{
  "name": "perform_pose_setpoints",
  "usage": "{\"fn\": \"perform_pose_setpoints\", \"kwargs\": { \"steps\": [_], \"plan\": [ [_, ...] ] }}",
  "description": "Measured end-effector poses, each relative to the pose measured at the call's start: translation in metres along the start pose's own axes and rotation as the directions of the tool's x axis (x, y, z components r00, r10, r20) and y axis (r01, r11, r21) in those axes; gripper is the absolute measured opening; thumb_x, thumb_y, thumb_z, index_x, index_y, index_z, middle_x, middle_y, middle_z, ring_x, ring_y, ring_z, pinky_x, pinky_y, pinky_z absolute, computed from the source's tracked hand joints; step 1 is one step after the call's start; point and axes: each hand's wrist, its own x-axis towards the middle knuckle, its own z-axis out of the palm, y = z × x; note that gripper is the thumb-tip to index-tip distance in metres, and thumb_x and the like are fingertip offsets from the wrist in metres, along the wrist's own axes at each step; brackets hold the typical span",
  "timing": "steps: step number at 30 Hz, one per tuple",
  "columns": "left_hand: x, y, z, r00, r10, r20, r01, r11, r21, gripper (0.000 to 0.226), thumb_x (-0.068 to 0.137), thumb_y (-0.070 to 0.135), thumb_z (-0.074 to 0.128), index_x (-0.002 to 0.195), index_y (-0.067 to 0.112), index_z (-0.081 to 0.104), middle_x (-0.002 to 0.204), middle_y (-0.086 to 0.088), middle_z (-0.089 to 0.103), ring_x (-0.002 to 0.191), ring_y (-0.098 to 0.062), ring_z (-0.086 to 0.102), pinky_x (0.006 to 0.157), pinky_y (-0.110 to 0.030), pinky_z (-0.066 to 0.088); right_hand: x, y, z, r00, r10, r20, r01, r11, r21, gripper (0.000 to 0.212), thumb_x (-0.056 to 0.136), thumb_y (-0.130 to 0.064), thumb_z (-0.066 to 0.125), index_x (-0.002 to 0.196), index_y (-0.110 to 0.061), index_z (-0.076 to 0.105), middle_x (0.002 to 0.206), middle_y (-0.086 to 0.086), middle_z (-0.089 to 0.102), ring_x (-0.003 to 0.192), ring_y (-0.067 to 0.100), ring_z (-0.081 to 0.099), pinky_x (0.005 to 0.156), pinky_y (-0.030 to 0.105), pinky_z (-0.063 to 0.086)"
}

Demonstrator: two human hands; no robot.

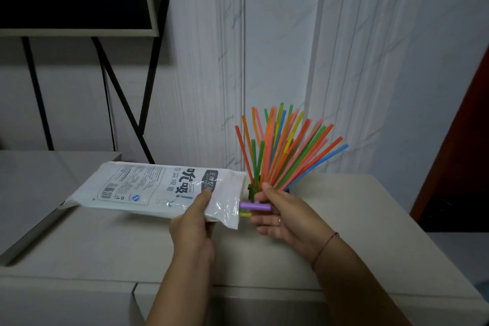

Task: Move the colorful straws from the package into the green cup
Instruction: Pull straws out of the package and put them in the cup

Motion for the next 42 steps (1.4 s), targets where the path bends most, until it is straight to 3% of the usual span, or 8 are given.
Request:
{"fn": "perform_pose_setpoints", "kwargs": {
  "steps": [3, 7, 14, 21, 26, 29, 32, 42],
  "plan": [
    [-0.011, 0.0, 0.002, 1.0, 0.022, -0.002, -0.022, 1.0, 0.002, 0.032, 0.077, -0.001, 0.073, 0.106, 0.01, 0.066, 0.096, -0.003, 0.072, 0.076, -0.013, 0.069, 0.058, -0.025, 0.056, -0.011, 0.01, 0.002, 0.987, -0.159, 0.01, 0.159, 0.987, -0.023, 0.009, 0.089, -0.016, 0.059, 0.09, -0.012, 0.067, 0.077, 0.008, 0.068, 0.061, 0.01, 0.063, 0.054, 0.02, 0.052],
    [-0.025, -0.003, -0.007, 1.0, -0.014, 0.005, 0.014, 1.0, 0.002, 0.026, 0.076, -0.001, 0.074, 0.099, 0.011, 0.068, 0.092, -0.003, 0.074, 0.07, -0.012, 0.071, 0.053, -0.021, 0.057, -0.021, 0.012, -0.005, 0.965, -0.26, -0.033, 0.259, 0.965, -0.044, 0.011, 0.085, -0.002, 0.061, 0.087, -0.009, 0.07, 0.072, 0.01, 0.069, 0.06, 0.011, 0.064, 0.058, 0.019, 0.053],
    [-0.034, 0.006, -0.022, 0.995, -0.1, 0.021, 0.101, 0.99, -0.098, 0.041, 0.082, 0.003, 0.068, 0.122, 0.012, 0.063, 0.114, -0.005, 0.07, 0.09, -0.014, 0.068, 0.068, -0.027, 0.058, -0.03, 0.01, -0.01, 0.96, -0.263, -0.093, 0.257, 0.963, -0.076, 0.014, 0.086, -0.003, 0.059, 0.078, -0.008, 0.07, 0.056, 0.005, 0.062, 0.043, 0.005, 0.053, 0.042, 0.016, 0.045],
    [-0.044, -0.003, -0.022, 0.998, -0.061, 0.006, 0.062, 0.996, -0.07, 0.019, 0.083, 0.001, 0.068, 0.093, 0.016, 0.067, 0.079, 0.004, 0.076, 0.067, -0.007, 0.072, 0.063, -0.024, 0.059, -0.034, 0.018, -0.003, 0.983, -0.183, -0.027, 0.176, 0.969, -0.173, 0.015, 0.094, -0.014, 0.051, 0.092, -0.014, 0.066, 0.081, 0.006, 0.065, 0.058, 0.01, 0.06, 0.047, 0.02, 0.049],
    [-0.046, -0.004, -0.018, 0.998, -0.005, -0.058, 0.001, 0.997, -0.073, 0.02, 0.08, 0.0, 0.071, 0.091, 0.016, 0.067, 0.085, 0.001, 0.075, 0.067, -0.009, 0.071, 0.064, -0.027, 0.055, -0.038, 0.019, 0.009, 0.974, -0.215, 0.072, 0.226, 0.954, -0.2, 0.009, 0.091, -0.01, 0.056, 0.096, -0.009, 0.063, 0.079, 0.006, 0.064, 0.054, 0.006, 0.06, 0.048, 0.018, 0.051],
    [-0.048, -0.005, -0.016, 0.997, -0.012, -0.075, 0.006, 0.997, -0.081, 0.02, 0.079, 0.0, 0.071, 0.087, 0.017, 0.066, 0.077, 0.004, 0.075, 0.059, -0.005, 0.071, 0.061, -0.025, 0.057, -0.038, 0.019, 0.01, 0.962, -0.267, 0.061, 0.274, 0.941, -0.198, 0.014, 0.088, -0.002, 0.058, 0.1, -0.004, 0.063, 0.073, 0.007, 0.064, 0.051, 0.004, 0.06, 0.048, 0.016, 0.05],
    [-0.048, -0.005, -0.016, 0.997, -0.029, -0.066, 0.022, 0.995, -0.096, 0.021, 0.08, 0.0, 0.071, 0.091, 0.017, 0.066, 0.09, 0.0, 0.073, 0.061, -0.005, 0.071, 0.06, -0.022, 0.058, -0.036, 0.016, 0.007, 0.961, -0.276, 0.024, 0.276, 0.947, -0.165, 0.02, 0.086, 0.001, 0.058, 0.106, 0.001, 0.062, 0.07, 0.009, 0.063, 0.049, 0.006, 0.06, 0.048, 0.018, 0.051],
    [-0.047, -0.007, -0.014, 0.999, -0.028, -0.039, 0.024, 0.995, -0.1, 0.022, 0.082, 0.001, 0.069, 0.092, 0.02, 0.065, 0.093, 0.001, 0.072, 0.068, -0.006, 0.07, 0.064, -0.023, 0.058, -0.031, 0.016, 0.005, 0.951, -0.303, 0.055, 0.308, 0.946, -0.1, 0.021, 0.085, -0.003, 0.063, 0.106, -0.007, 0.064, 0.084, 0.011, 0.069, 0.059, 0.012, 0.066, 0.057, 0.023, 0.057]
  ]
}}
